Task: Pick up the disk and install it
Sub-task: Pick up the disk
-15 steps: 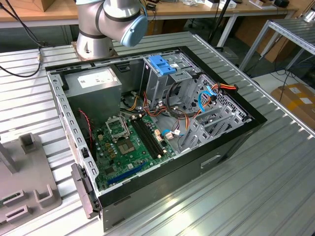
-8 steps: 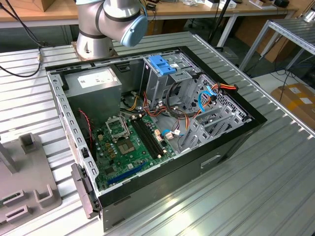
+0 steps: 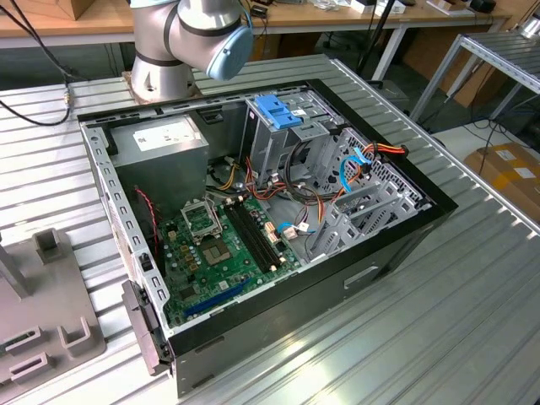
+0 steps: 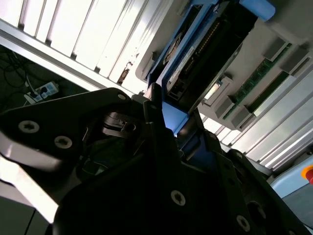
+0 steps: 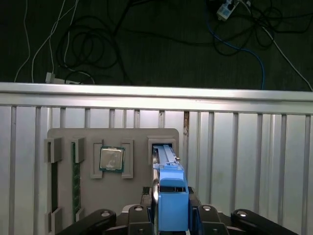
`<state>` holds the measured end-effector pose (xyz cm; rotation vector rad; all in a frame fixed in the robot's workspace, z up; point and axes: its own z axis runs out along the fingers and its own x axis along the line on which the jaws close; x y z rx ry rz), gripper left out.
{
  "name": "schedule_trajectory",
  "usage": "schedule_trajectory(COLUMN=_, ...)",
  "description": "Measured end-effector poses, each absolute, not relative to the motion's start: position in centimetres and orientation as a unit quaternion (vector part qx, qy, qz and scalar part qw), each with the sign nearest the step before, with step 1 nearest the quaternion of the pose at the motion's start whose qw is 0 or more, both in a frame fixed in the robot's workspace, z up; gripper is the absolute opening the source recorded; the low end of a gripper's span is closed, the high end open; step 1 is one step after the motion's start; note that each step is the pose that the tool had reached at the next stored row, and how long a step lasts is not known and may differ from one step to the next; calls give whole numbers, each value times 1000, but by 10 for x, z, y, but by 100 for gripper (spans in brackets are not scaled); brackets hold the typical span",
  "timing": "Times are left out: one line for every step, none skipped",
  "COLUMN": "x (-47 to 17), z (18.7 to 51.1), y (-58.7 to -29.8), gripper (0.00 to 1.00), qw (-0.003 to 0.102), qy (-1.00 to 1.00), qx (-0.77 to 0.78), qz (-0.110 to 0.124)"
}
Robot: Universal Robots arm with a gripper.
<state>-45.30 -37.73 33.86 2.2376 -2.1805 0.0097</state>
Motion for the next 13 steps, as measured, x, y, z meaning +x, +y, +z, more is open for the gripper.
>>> schedule_trajectory(x=-453, z=345, y=-377, gripper=37, qw=9, qy=-698, qx=716, qz=3)
schedule_trajectory(x=-453, z=349, y=-377, gripper=37, qw=9, qy=-698, qx=716, qz=3)
schedule_trajectory(x=-453, z=355, y=-377, gripper=37, qw=9, qy=-698, qx=716, qz=3)
schedule_trajectory(x=-453, z=360, y=-377, gripper=37, qw=9, qy=-698, qx=716, qz=3)
schedule_trajectory(x=-453, z=366, y=-377, gripper=37, qw=9, qy=-698, qx=716, qz=3)
schedule_trajectory(x=-453, z=371, y=-377, gripper=37, qw=9, qy=-698, qx=716, qz=3)
schedule_trajectory(x=-453, z=378, y=-377, gripper=37, qw=9, qy=-698, qx=716, qz=3)
schedule_trajectory(x=-453, z=383, y=-377, gripper=37, qw=9, qy=-698, qx=716, qz=3)
schedule_trajectory(x=-453, z=388, y=-377, gripper=37, qw=9, qy=-698, qx=716, qz=3)
schedule_trajectory(x=-453, z=396, y=-377, gripper=37, qw=8, qy=-698, qx=716, qz=3)
schedule_trajectory(x=-453, z=406, y=-377, gripper=37, qw=9, qy=-698, qx=716, qz=3)
schedule_trajectory(x=-453, z=412, y=-377, gripper=37, qw=9, qy=-698, qx=716, qz=3)
schedule_trajectory(x=-453, z=413, y=-377, gripper=37, qw=8, qy=-698, qx=716, qz=3)
